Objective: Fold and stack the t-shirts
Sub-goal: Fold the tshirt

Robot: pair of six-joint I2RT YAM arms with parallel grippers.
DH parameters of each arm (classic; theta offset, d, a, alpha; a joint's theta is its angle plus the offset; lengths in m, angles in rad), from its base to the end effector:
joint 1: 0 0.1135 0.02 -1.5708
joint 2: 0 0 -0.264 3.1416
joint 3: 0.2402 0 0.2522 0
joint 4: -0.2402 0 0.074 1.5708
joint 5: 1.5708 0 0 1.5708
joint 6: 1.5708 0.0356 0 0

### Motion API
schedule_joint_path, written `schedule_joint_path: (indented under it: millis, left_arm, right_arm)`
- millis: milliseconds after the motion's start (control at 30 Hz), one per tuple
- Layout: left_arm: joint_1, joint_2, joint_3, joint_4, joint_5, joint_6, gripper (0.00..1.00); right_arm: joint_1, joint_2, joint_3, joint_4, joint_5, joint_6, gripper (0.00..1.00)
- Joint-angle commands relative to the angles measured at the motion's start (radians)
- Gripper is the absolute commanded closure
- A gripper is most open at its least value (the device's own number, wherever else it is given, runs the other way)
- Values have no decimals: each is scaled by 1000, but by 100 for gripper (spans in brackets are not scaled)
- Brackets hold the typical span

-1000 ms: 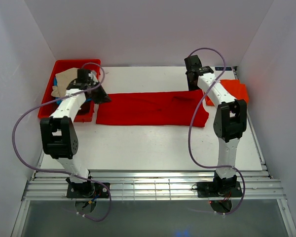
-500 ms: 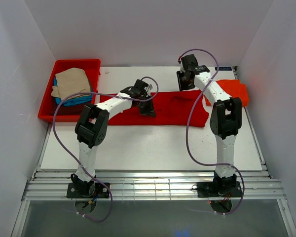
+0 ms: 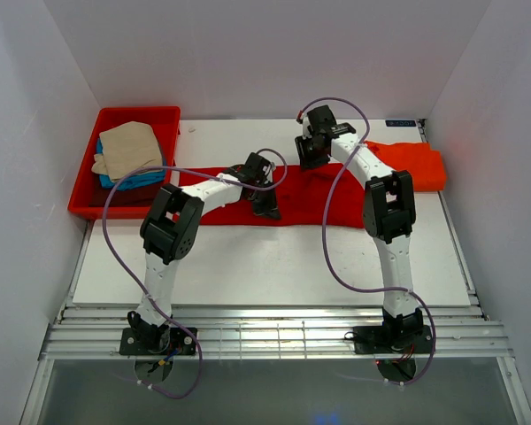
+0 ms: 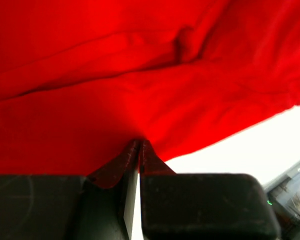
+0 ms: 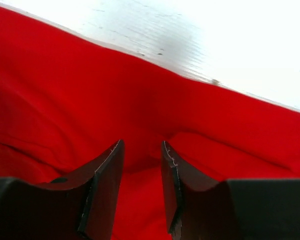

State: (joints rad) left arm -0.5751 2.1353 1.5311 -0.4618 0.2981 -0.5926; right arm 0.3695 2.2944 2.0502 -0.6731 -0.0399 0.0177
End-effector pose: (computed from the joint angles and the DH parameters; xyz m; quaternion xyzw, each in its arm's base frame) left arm 0.3712 -0.2531 0.1522 0.0287 0.9579 -0.2561 0.1268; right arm 0.4784 0.1868 0.2233 -0.1720 0.9312 0.0803 0.3113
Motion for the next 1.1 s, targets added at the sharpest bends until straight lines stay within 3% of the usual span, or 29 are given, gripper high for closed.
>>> schedule_joint_path:
  millis: [0, 500, 1067]
  left_arm:
    - [-15, 8, -40, 22, -13, -6, 83]
    - [-23, -6, -84, 34, -5, -13, 84]
    - [-23, -28, -124, 41, 3, -19, 84]
  right_arm:
    - [25, 36, 57, 18, -29, -13, 59]
    - [59, 11, -33, 27, 265, -79, 59]
    - [57, -24, -90, 50, 402, -122, 60]
